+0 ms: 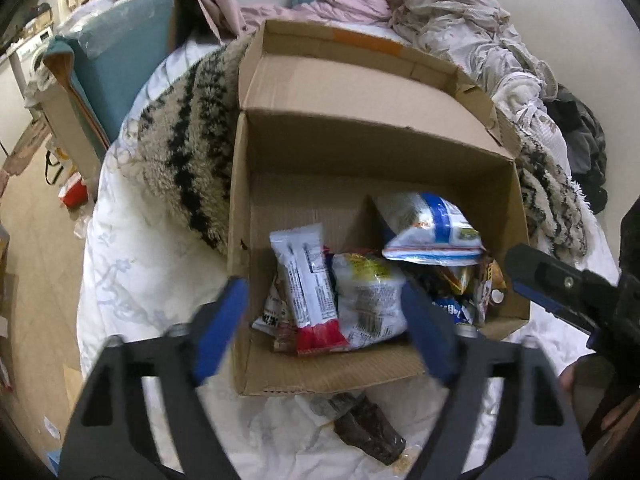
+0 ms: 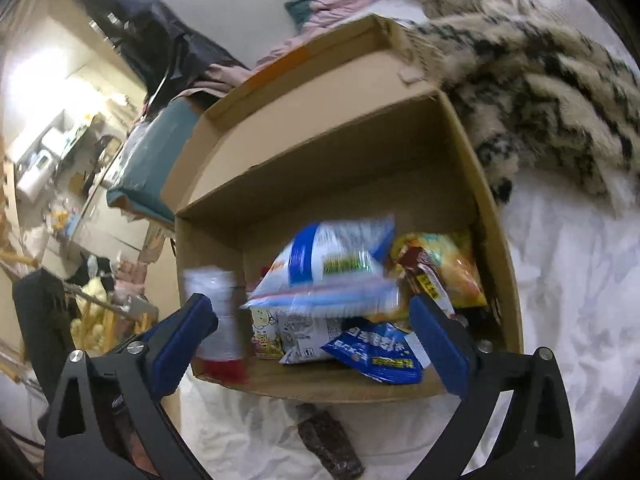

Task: Organize snacks
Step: 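Open both tools to drop the snack bar and bag into the box, then withdraw both tools toward the dark packet and small candy on the duvet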

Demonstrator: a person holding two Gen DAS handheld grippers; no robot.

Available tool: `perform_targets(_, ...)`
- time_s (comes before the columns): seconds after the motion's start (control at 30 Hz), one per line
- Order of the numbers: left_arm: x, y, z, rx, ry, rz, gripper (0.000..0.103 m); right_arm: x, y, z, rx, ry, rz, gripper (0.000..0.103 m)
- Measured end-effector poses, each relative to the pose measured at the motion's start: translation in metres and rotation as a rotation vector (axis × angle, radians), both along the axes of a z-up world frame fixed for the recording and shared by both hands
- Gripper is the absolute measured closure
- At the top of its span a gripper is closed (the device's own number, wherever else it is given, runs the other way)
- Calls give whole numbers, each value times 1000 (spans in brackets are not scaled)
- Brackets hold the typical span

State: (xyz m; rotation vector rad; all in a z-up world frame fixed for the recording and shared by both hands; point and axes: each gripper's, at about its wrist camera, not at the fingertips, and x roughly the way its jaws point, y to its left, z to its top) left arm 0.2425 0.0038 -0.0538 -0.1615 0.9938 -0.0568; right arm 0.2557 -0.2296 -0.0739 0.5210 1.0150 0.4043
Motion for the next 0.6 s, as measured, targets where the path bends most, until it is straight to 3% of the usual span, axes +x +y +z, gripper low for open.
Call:
perform_targets(0.27, -5, -4, -1, 10, -1, -27, 18, -3, -3, 2, -6, -2, -8, 2)
perform_targets(0.6, -13, 11, 9, 10, -31, 34, 18, -7, 3, 9, -20, -5, 24, 2)
